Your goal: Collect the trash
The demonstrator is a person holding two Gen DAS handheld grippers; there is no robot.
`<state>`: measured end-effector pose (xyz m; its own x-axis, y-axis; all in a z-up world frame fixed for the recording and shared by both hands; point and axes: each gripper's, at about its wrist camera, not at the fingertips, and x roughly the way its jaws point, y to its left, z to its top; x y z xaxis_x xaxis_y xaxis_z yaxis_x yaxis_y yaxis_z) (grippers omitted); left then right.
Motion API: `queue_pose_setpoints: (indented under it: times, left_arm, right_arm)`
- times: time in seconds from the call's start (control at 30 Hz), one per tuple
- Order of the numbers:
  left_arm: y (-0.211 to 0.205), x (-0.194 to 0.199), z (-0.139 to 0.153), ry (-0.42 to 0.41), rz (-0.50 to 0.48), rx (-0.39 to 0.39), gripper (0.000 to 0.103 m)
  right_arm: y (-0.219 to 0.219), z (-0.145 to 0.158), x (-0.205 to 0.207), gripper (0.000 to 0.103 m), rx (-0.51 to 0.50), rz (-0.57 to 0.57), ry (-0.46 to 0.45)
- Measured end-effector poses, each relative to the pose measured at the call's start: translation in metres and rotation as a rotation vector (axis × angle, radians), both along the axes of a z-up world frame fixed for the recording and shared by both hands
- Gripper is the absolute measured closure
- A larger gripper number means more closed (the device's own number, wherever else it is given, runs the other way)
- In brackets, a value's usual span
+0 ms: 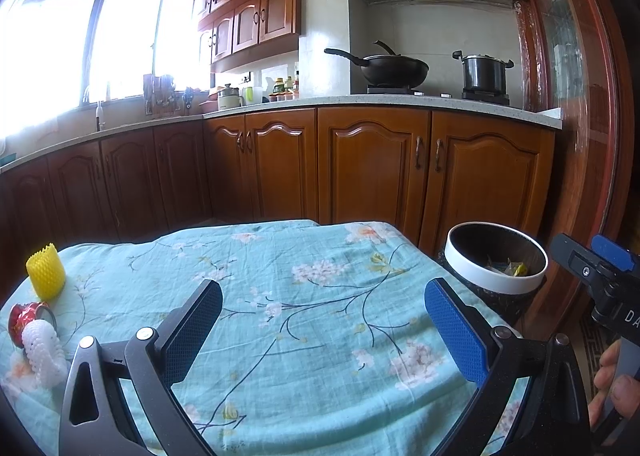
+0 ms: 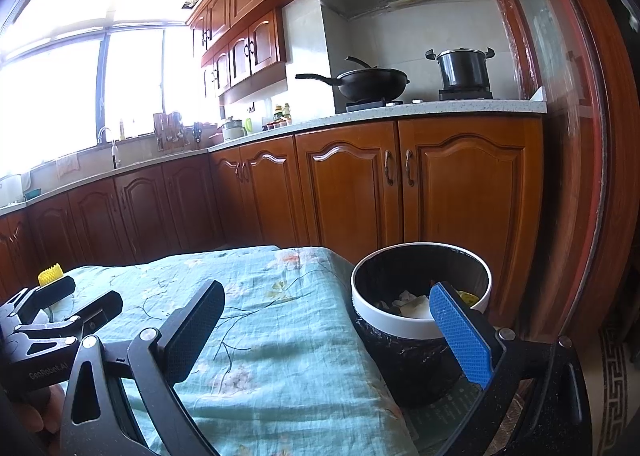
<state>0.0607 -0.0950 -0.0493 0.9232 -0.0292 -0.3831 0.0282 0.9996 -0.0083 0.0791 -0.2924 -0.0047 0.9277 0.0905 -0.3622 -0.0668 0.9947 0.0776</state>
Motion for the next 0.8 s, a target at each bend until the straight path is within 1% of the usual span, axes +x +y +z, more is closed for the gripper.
queue_pose_setpoints:
  times: [0.57,0.8]
  left_arm:
    - [0.006,0.0,0.0,0.003,-0.013,0.0,0.001]
    - [0.013,0.001,-0.001,0.013,-0.016,-0.008,0.001]
  right_arm:
    - [0.002,-0.001,-0.001,0.0,0.0,-0.001,0.007]
    - [0.005,-0.004,0.002,0.0,-0.001,0.006,0.027]
